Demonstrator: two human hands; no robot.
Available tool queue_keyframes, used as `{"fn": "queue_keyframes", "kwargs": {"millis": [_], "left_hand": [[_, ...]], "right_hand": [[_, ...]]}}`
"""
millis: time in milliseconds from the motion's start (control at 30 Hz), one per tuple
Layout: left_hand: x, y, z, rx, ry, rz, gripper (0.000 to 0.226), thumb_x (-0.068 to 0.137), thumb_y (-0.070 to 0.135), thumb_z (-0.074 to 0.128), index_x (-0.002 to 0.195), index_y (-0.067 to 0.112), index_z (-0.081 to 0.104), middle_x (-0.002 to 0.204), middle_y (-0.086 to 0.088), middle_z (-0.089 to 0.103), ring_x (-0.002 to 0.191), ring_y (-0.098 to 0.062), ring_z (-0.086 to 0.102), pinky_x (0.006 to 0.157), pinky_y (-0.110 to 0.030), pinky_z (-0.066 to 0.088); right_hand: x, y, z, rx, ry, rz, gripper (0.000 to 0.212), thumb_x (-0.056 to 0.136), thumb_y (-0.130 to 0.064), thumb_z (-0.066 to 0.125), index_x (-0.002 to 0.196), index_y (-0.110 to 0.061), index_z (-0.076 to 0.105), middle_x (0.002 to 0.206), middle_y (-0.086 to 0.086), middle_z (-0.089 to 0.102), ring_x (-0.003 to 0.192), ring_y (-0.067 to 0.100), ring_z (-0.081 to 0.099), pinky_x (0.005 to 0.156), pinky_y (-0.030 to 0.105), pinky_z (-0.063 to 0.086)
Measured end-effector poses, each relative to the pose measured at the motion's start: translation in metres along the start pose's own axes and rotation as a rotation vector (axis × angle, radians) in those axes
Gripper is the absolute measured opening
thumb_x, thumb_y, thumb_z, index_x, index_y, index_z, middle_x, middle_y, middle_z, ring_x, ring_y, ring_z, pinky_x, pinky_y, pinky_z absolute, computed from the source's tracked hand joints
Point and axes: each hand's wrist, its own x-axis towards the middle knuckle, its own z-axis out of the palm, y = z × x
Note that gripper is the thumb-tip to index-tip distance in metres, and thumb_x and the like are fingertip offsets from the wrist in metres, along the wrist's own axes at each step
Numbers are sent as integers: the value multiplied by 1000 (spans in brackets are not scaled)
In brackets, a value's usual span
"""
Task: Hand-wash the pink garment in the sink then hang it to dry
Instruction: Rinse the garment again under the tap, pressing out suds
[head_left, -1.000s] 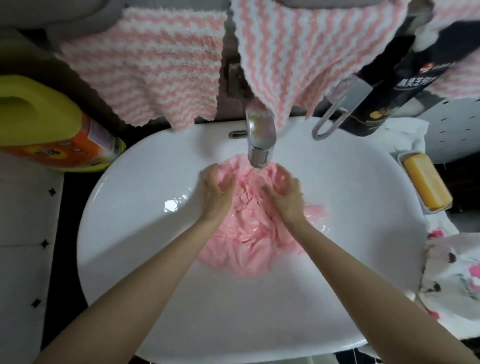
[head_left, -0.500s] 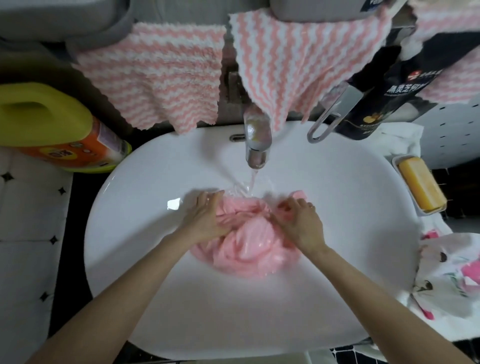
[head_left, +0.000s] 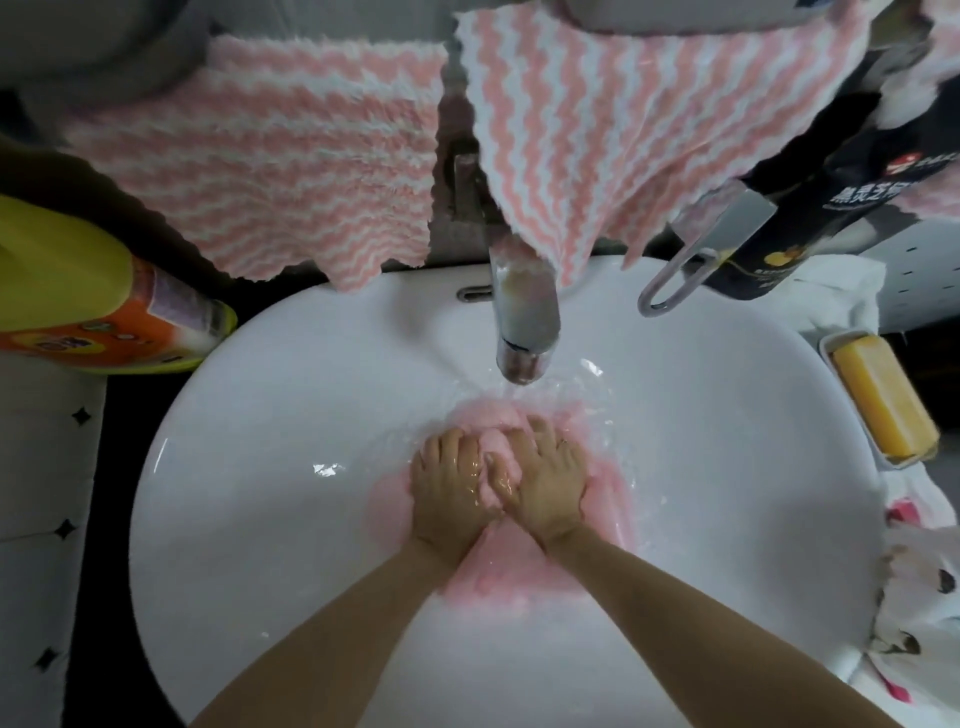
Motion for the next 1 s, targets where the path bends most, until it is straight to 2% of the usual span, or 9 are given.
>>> {"fn": "queue_keyframes", "kwargs": {"millis": [167,233,333,433,567,633,700,800,1000], "left_hand": [[29,-18,14,-25,-62,149,17,83,27,53,91,13,45,75,-8,60,67,-25,59,61,-32,43],[40,-20,14,-30,-216,117,27,81,30,54,100,13,45,79,-5,65,71,-23,65,62,-30,51],[60,-10,-13,-86,-532,-72,37,85,35,55,116,16,47,104,-5,65,97,-25,63,79,-32,50],[69,-13,-49,-558,-773,-337,68,74,46,71,128,23,37,123,3,50,112,-17,51,93,-33,42],[49,-7,-91,-871,-591,-634,75,68,67,53,131,28,39,85,5,51,78,-14,56,68,-26,42],[24,1,-92,-435,-500,-405,65,74,65,40,124,25,51,95,1,52,87,-22,58,70,-31,40],[-6,6,-81,-186,-402,-111,56,74,59,41,113,26,63,116,-5,52,100,-30,56,77,-36,41],[-40,12,-59,-94,-394,-108,59,79,56,45,132,31,49,143,-15,43,126,-36,46,96,-52,39],[-45,29,-30,-44,-305,-149,48,96,39,30,128,15,57,131,-8,56,116,-29,55,96,-46,42]], "right_hand": [[23,1,13,-26,107,108,60,96,-46,31,55,-15,62,77,8,70,43,22,53,55,27,46],[35,-3,11,28,87,157,51,91,-42,38,57,-16,64,62,4,65,43,22,55,51,26,46],[46,-11,-7,192,-93,323,69,96,-57,21,62,-16,64,54,-2,52,49,19,52,48,23,37],[45,-3,-44,537,-359,549,42,89,-61,42,97,-30,70,75,-5,67,70,14,63,65,29,51],[16,5,-102,674,-381,621,25,91,-55,49,111,-44,60,73,-2,66,71,14,62,68,26,49],[-8,1,-108,390,-314,458,43,89,-59,36,120,-38,58,76,-2,64,76,21,59,72,34,48],[-31,-5,-102,166,-300,232,54,86,-62,34,130,-36,53,108,8,61,106,33,54,90,47,45],[-49,-13,-80,125,-407,157,58,89,-69,26,140,-43,39,136,10,44,132,37,36,105,62,29],[-47,-5,-44,53,-374,114,48,89,-49,32,129,-32,53,120,10,60,106,42,56,91,50,45]]}}
